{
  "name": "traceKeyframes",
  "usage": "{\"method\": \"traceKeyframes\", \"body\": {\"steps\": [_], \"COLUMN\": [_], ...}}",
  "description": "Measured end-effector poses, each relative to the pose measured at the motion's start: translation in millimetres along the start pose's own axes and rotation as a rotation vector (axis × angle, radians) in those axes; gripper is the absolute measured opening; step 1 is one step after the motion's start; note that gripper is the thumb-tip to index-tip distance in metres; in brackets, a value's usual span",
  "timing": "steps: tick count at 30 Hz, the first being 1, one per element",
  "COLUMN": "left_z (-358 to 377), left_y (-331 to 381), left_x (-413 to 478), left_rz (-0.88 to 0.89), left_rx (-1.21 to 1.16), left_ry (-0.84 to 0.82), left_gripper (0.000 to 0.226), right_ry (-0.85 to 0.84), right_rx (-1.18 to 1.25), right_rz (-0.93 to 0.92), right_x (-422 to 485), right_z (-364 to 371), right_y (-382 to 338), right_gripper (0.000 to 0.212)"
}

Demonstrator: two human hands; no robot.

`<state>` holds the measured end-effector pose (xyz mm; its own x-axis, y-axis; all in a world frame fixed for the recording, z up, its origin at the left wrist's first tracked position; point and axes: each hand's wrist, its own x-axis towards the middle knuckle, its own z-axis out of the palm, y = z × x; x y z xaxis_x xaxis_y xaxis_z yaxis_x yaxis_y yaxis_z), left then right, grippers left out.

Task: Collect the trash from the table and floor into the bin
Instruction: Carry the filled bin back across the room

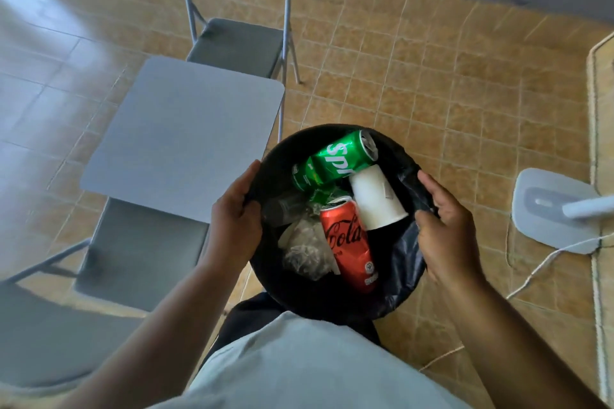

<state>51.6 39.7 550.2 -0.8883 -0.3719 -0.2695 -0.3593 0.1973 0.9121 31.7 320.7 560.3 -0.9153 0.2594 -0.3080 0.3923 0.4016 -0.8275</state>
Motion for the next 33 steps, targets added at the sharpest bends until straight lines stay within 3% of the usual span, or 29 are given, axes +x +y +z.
{"method": "traceKeyframes", "body": {"steps": [7,17,24,33], "left_z": [33,54,86,119], "left_y": [-24,-98,-225,-374], "left_x": [0,53,112,183], "left_rz": [0.007,-0.033,-0.072,-0.190], "left_rx": [0.050,0.166,0.194,0.258], "left_ry": [0.086,0.051,0.006,0.058], "left_gripper": [0.072,0.073,0.073,0.073], "right_ry": [-0.085,-0.066,-0.045,-0.095], "right_rx": [-0.043,-0.089,-0.097,-0.115], "right_rz": [-0.040,0.037,0.132,0.094], "right_x": [44,89,141,205], "right_z": [0,59,141,253], "right_y": [18,79,175,302], "right_gripper": [0.064,0.071,0.073,0.073]}}
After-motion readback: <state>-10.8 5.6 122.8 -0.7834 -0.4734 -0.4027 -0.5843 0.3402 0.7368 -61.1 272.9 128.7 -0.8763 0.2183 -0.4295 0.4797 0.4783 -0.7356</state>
